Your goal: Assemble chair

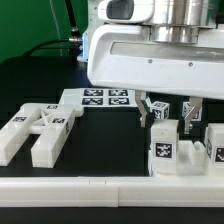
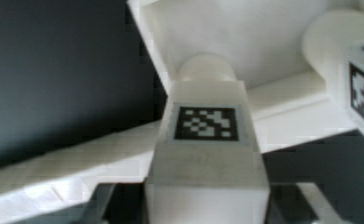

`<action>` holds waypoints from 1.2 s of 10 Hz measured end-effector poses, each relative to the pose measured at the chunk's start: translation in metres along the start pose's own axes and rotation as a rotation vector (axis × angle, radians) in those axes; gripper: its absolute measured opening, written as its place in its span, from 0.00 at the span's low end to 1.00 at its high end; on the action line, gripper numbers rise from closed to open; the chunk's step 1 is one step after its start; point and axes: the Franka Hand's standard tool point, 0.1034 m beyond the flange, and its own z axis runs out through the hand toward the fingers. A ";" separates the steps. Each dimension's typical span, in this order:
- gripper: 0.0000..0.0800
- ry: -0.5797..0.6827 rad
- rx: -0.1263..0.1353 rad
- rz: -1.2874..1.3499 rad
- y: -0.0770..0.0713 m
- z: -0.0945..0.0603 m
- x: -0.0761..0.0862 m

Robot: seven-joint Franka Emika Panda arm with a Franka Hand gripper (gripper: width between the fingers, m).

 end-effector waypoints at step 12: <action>0.38 -0.047 0.016 1.009 -0.009 0.000 -0.007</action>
Offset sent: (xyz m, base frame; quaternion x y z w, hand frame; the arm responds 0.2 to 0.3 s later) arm -0.0035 0.0039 -0.0005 -0.0104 -0.0198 0.2866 0.9578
